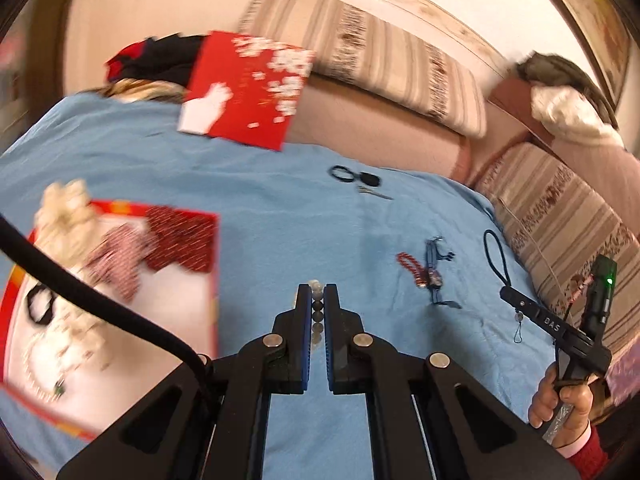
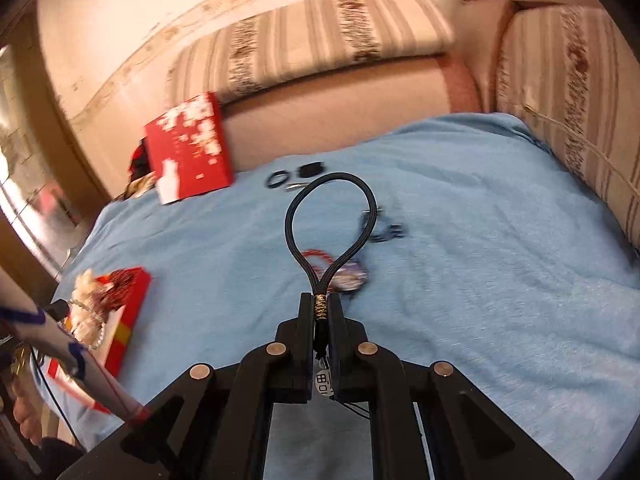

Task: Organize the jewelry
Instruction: 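Carry jade bracelet and black cord into the red tray and open both tools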

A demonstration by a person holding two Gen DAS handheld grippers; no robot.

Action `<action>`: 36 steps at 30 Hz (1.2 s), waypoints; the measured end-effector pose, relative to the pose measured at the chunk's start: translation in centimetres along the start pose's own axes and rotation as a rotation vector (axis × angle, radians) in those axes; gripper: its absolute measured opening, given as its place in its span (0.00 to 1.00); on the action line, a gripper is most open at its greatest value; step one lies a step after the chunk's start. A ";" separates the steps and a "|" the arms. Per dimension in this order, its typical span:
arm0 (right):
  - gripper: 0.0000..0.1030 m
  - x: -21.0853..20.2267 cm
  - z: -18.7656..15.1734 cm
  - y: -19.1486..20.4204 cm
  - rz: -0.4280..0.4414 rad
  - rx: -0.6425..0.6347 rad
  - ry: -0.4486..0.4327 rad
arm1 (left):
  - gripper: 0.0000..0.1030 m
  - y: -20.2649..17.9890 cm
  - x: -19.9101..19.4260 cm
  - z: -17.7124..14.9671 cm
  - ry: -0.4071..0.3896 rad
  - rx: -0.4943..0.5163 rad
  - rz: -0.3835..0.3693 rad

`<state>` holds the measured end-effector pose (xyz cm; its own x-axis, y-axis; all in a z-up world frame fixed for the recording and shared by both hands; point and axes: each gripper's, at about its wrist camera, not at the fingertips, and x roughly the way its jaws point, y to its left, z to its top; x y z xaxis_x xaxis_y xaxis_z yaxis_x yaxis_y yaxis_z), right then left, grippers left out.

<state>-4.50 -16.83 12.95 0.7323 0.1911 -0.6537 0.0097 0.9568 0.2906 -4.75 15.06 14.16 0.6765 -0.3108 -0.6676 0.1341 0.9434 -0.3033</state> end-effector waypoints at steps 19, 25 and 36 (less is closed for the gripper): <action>0.07 3.7 -4.8 24.0 0.386 -0.289 0.237 | 0.05 13.8 -2.3 -5.6 0.104 -0.283 0.217; 0.07 8.5 -6.3 28.5 0.440 -0.270 0.358 | 0.05 15.7 -2.2 -6.4 0.122 -0.315 0.264; 0.07 14.4 -8.9 31.8 0.356 -0.296 0.476 | 0.05 16.1 -2.6 -6.6 0.099 -0.295 0.291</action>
<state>0.29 18.30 6.50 0.2749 0.5179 -0.8100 -0.4147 0.8240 0.3861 -9.13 30.30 6.48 0.5804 -0.0600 -0.8121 -0.2748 0.9244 -0.2647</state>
